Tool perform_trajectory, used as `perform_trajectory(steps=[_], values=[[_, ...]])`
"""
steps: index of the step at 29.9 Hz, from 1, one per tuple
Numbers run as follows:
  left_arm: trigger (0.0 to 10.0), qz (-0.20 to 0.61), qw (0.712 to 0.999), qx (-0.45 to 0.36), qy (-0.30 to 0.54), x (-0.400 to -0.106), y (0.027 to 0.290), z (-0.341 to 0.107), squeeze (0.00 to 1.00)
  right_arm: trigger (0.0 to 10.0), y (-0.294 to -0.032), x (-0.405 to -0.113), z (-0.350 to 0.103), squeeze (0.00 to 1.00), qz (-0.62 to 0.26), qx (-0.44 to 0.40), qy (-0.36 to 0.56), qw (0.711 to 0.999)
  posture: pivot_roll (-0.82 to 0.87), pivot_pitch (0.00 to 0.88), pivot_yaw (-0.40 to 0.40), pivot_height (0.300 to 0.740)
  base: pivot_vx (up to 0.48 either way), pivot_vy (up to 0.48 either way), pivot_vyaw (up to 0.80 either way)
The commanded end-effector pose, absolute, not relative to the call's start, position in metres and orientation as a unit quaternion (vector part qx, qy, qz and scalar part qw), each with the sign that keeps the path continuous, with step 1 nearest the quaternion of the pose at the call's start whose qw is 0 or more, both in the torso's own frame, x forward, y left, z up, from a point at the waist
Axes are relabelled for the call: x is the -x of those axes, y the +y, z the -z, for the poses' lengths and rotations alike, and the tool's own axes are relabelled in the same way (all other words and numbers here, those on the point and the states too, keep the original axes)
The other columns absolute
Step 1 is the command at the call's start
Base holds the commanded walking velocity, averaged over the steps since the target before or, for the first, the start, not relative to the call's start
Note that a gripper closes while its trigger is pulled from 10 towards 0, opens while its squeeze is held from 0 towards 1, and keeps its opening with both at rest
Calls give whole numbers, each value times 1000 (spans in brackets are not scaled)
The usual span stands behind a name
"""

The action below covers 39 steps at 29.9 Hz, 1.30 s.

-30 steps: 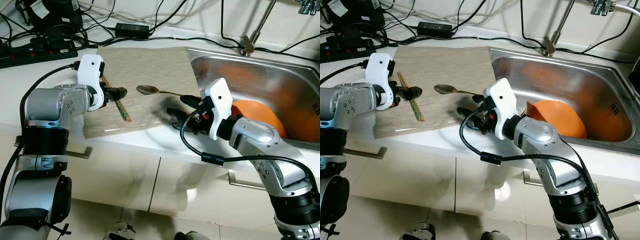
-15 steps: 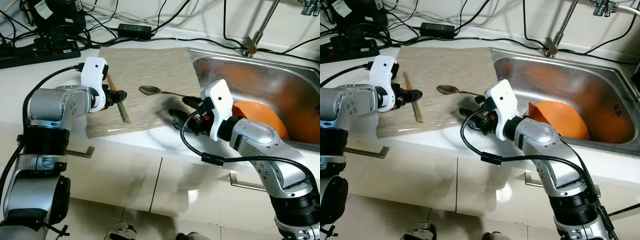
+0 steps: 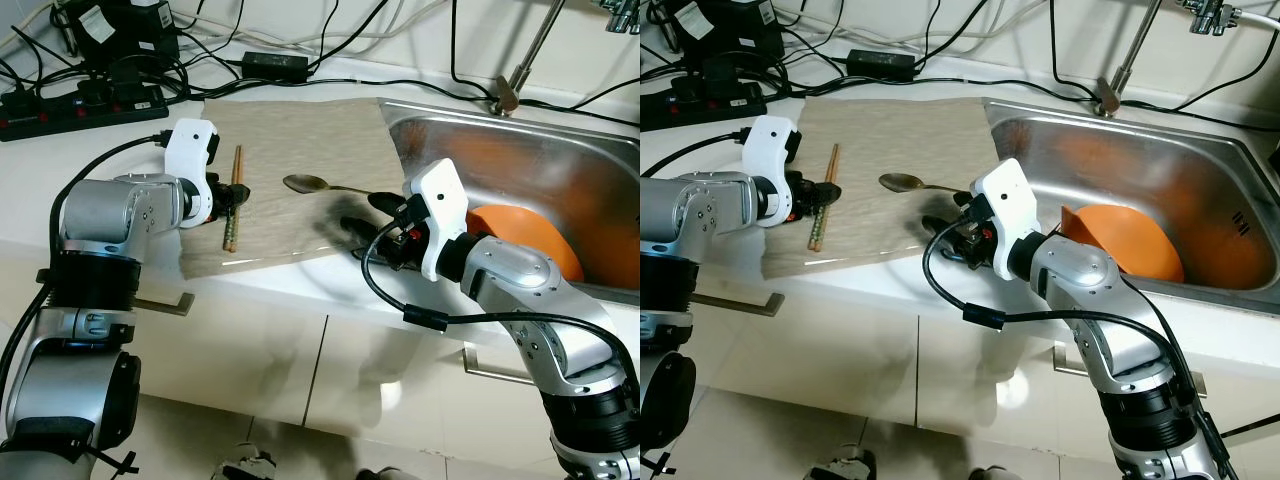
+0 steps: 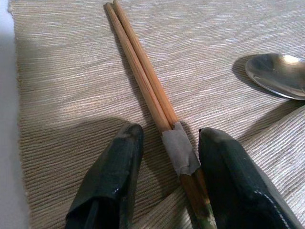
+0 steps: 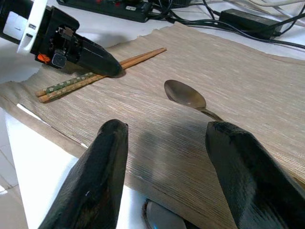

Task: Kitchen organization

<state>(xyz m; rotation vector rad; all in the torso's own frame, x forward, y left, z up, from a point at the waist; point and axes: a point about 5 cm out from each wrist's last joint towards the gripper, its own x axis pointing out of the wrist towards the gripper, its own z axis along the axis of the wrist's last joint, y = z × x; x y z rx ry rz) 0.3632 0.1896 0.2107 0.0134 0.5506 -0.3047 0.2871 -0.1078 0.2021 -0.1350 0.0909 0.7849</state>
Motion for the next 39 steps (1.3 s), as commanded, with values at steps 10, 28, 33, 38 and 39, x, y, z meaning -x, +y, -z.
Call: perform_trajectory(steps=[10, 28, 33, 38, 39], values=[[0, 148, 970, 54, 184, -373, 191, -232, 0, 10000, -118, -293, -203, 0, -349, 74, 42, 933, 66, 5, -42, 740, 0, 0, 0], [10000, 125, 980, -80, 134, -377, 182, -234, 1000, 10000, -119, -296, -203, 0, -337, 80, 42, 937, 62, 0, -42, 740, 0, 0, 0], [10000, 133, 979, -62, 140, -377, 173, -231, 1000, 10000, -114, -294, -201, 0, -343, 74, 44, 936, 60, 0, -41, 740, 0, 0, 0], [10000, 116, 980, -57, 149, -380, 176, -224, 1000, 10000, -111, -292, -200, 0, -349, 74, 45, 933, 58, 0, -40, 740, 0, 0, 0], [10000, 116, 980, -57, 149, -380, 176, -224, 1000, 10000, -111, -292, -200, 0, -349, 74, 45, 933, 58, 0, -40, 740, 0, 0, 0]])
